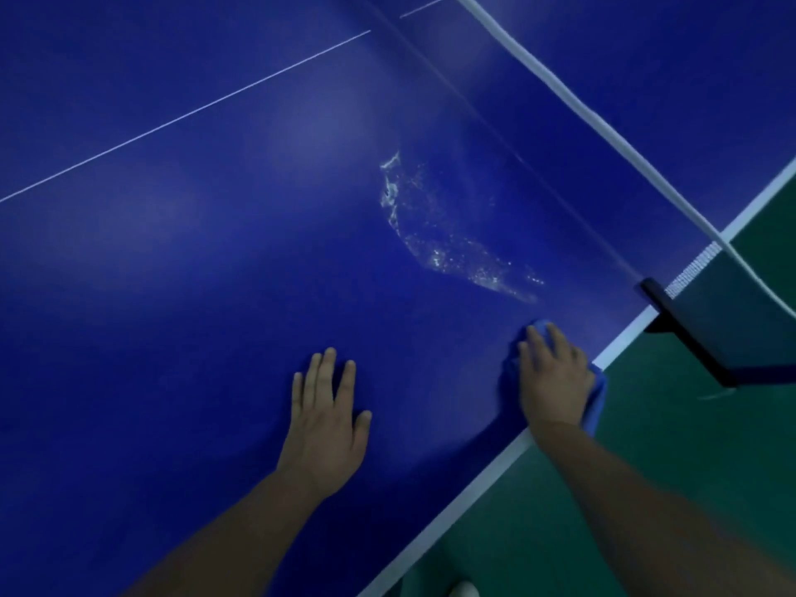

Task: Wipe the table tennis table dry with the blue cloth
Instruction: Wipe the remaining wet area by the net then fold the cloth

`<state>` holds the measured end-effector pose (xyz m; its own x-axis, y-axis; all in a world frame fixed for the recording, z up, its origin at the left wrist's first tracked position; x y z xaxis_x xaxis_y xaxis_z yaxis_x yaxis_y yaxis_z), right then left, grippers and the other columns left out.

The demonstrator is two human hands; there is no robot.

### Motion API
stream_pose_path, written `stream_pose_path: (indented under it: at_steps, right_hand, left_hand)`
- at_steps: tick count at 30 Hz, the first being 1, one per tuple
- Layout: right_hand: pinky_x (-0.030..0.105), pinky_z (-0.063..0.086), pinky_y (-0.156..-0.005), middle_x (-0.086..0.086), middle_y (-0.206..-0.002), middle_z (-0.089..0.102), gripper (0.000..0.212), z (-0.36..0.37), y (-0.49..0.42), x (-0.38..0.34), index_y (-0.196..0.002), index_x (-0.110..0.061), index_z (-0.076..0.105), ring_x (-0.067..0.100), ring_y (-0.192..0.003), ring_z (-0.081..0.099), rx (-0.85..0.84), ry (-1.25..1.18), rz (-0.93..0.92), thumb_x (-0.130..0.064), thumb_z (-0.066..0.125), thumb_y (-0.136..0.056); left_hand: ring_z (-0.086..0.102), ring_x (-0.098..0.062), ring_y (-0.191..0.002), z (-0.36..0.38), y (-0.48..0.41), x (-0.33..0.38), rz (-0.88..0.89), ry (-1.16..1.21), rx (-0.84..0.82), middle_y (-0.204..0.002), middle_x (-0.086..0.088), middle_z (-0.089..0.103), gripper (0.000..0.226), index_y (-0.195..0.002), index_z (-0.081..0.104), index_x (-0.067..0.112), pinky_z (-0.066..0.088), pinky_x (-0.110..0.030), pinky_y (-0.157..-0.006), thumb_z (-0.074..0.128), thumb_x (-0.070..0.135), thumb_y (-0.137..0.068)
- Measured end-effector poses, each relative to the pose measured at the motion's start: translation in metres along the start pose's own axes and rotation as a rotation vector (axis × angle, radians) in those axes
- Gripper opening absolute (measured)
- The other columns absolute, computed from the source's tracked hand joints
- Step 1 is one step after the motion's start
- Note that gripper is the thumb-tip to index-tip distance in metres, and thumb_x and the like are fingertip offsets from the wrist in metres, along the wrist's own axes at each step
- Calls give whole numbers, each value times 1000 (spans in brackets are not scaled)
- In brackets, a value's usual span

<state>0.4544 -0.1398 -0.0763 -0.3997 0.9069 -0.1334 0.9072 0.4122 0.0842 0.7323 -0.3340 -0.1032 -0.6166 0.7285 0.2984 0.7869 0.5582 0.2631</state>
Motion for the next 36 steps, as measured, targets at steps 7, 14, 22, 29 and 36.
stream_pose_path:
  at_steps: [7, 14, 22, 29, 36]
  right_hand:
    - [52, 44, -98, 1, -152, 48, 56, 20, 78, -162, -138, -25, 57, 34, -128, 47, 28, -90, -371, -56, 34, -97]
    - [41, 47, -77, 0, -141, 55, 47, 24, 37, -24, -127, -27, 61, 30, -104, 59, 31, 67, -204, -45, 30, -97]
    - [46, 50, -82, 14, -132, 60, 33, 3, 25, -59, -114, -13, 67, 37, -100, 63, 27, 16, -481, -29, 46, -95]
    - [49, 33, -116, -11, -158, 37, 48, 60, 99, -216, -144, -36, 51, 21, -143, 39, -193, -33, -837, -53, 35, -102]
    - [49, 38, -112, -5, -157, 40, 50, 67, 19, -278, -142, -29, 55, 25, -140, 39, -278, -31, -747, -47, 30, -103]
  left_hand:
    - [-5, -28, -154, 15, 18, 12, -74, 13, -55, -166, -14, -2, 73, -159, 16, 7, 4, -51, -124, 49, 37, -100]
    - [-3, -31, -154, 23, 9, 20, -26, -82, -47, -165, -18, 6, 84, -158, 19, 9, 1, -53, -122, 19, 64, -94]
    - [3, -31, -154, 5, -7, 5, -58, -86, 10, -165, -17, 10, 79, -157, 23, 8, 9, -56, -123, 18, 58, -96]
    - [18, -33, -150, -10, -12, -45, -153, -130, 81, -161, -18, 24, 70, -151, 38, 7, 19, -58, -119, 23, 50, -98]
    - [18, -33, -150, -20, -42, -48, -200, -110, 102, -160, -17, 24, 69, -151, 36, 7, 5, -50, -119, 30, 46, -94]
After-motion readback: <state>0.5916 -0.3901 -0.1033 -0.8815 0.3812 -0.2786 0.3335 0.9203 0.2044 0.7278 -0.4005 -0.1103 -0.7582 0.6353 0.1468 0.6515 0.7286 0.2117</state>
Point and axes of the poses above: each hand's wrist, its own y-axis away from the middle knuckle, its own z-axis out of the palm, x = y × z, the point moved 9 cm from there along -y, towards the middle knuckle
